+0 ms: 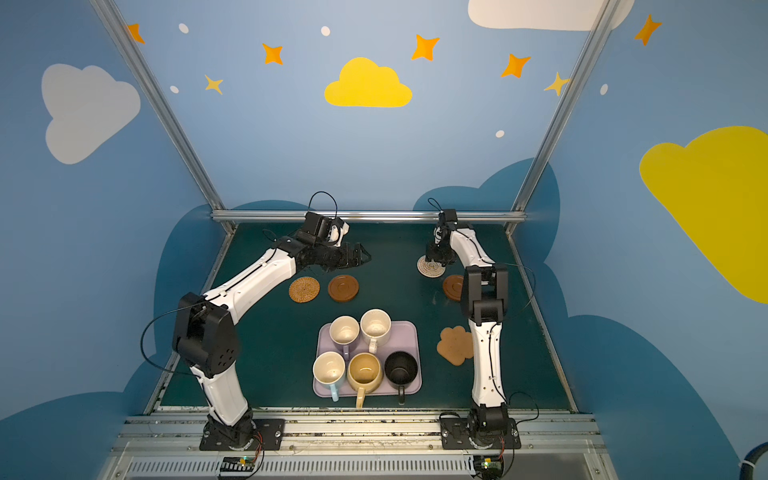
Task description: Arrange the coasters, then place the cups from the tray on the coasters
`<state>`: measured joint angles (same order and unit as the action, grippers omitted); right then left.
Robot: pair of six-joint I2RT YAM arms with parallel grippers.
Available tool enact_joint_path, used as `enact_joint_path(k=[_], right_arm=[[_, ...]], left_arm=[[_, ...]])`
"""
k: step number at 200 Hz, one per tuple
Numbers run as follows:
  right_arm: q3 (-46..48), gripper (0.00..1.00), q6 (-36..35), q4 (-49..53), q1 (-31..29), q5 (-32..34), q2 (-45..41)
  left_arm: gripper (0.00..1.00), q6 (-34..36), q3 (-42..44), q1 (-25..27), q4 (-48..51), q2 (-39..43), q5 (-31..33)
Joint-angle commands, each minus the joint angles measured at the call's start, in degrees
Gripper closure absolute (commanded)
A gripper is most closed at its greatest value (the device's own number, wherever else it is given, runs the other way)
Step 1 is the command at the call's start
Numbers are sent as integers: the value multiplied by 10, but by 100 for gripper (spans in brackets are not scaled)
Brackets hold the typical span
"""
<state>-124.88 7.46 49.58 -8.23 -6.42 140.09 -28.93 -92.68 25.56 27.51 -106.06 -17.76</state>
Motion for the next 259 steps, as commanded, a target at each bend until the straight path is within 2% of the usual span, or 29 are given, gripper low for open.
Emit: enact_joint_path(k=[1, 75, 185, 259], right_arm=[[-23, 41, -21, 39, -2, 8, 25], [-28, 50, -57, 75, -13, -9, 36], [-5, 63, -93, 109, -65, -2, 30], [23, 68, -88, 115, -95, -58, 14]], left_arm=[[0, -8, -11, 6, 2, -11, -5], [0, -1, -10, 12, 6, -14, 3], [0, 6, -14, 9, 35, -13, 16], [0, 4, -6, 1, 26, -9, 3]])
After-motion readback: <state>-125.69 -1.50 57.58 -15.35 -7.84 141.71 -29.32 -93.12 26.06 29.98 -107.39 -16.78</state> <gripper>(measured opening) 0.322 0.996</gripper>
